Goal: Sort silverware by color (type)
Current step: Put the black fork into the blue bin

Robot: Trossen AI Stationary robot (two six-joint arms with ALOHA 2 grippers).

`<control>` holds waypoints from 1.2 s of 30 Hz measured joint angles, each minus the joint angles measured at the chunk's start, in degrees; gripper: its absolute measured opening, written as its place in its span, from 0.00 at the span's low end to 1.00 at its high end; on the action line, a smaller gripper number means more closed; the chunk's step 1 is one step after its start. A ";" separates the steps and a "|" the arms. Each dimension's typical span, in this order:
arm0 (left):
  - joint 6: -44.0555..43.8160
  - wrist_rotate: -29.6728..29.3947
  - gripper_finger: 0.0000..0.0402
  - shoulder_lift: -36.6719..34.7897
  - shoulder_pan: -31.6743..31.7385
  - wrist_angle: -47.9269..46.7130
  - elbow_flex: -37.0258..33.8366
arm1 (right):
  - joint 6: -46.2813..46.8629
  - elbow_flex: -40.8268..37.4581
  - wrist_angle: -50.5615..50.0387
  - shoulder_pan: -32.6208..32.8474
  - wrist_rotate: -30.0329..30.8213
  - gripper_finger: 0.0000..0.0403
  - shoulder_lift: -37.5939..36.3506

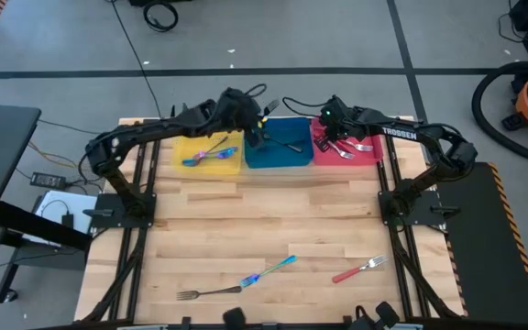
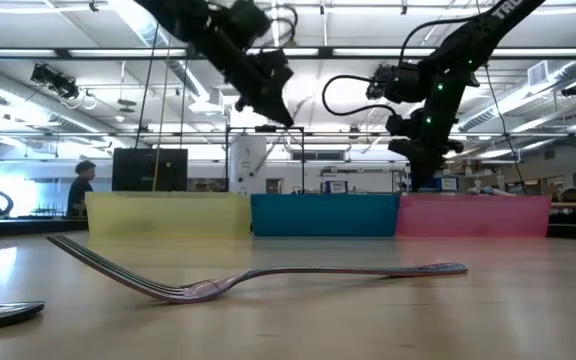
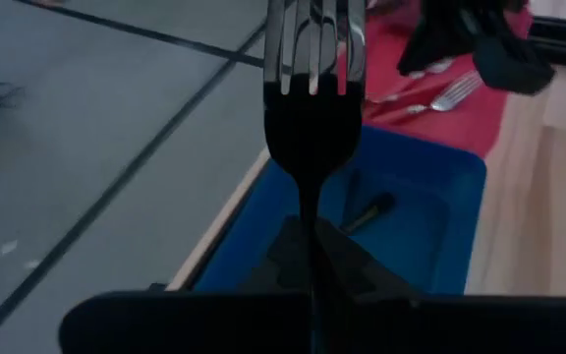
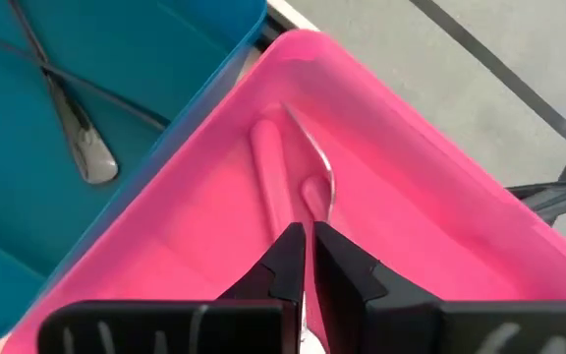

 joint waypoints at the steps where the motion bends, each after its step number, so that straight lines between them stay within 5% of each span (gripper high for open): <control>1: 0.57 2.29 0.00 0.95 0.73 0.48 0.00 | 0.16 0.00 0.26 -0.02 0.04 0.08 -0.13; 36: 8.87 11.84 0.02 21.99 1.54 12.73 0.04 | 4.50 0.00 6.18 -0.66 -2.02 0.08 -0.19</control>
